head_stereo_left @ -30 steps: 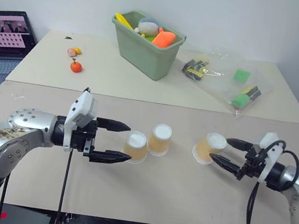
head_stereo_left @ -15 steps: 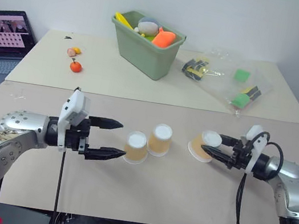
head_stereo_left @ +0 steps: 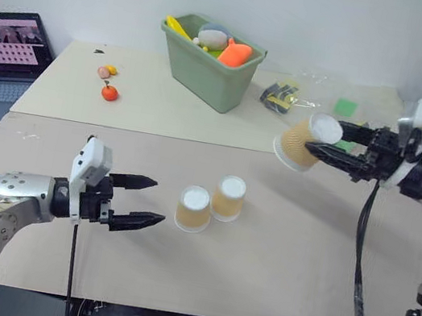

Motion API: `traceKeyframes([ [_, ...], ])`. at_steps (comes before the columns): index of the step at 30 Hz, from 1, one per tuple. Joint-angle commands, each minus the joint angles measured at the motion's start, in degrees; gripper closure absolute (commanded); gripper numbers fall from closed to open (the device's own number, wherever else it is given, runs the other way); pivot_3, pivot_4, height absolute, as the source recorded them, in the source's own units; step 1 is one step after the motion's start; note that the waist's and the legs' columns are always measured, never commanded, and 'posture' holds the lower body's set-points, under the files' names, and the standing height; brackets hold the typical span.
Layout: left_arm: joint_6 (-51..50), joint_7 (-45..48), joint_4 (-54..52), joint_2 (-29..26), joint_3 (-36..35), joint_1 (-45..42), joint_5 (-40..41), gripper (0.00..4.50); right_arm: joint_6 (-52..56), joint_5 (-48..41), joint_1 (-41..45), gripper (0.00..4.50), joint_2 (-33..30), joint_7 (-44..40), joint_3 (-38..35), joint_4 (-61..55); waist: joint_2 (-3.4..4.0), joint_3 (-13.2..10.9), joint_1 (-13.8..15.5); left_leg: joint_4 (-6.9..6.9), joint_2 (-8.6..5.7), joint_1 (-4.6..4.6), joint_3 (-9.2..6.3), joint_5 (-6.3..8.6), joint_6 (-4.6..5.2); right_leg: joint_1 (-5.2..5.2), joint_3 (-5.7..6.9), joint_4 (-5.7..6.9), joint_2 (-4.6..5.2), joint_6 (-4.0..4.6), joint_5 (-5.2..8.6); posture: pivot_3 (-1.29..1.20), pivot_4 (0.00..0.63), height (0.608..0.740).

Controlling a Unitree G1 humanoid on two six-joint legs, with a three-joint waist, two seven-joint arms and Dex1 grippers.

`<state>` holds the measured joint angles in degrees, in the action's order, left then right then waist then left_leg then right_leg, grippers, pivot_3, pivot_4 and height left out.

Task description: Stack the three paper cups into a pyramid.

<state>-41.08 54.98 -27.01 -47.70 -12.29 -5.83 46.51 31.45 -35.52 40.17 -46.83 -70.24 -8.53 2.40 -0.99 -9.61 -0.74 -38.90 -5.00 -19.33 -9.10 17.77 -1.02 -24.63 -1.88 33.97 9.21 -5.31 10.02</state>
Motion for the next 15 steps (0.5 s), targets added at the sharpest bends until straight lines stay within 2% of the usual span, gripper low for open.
traceKeyframes([
  [1,2.14,-0.26,-2.45,0.26,-0.97,0.75,-0.44,0.0,4.57,-5.46,0.98,1.88,0.1,-1.95,-0.36,-4.92,0.0,0.0,-0.12,0.0,0.0,-0.01,0.0,0.0,0.0,-0.03,0.0,0.0,0.0,0.0,0.0,0.0,0.15,0.74],
  [15,3.87,-0.81,-1.57,2.67,1.08,-0.42,-2.29,0.0,11.62,-11.89,3.89,1.88,4.67,-3.37,6.28,-15.13,0.0,0.0,-0.16,0.0,0.03,-0.13,0.01,-0.09,-0.16,-0.34,-0.04,0.05,-0.04,0.11,-0.06,0.0,0.15,0.74],
])
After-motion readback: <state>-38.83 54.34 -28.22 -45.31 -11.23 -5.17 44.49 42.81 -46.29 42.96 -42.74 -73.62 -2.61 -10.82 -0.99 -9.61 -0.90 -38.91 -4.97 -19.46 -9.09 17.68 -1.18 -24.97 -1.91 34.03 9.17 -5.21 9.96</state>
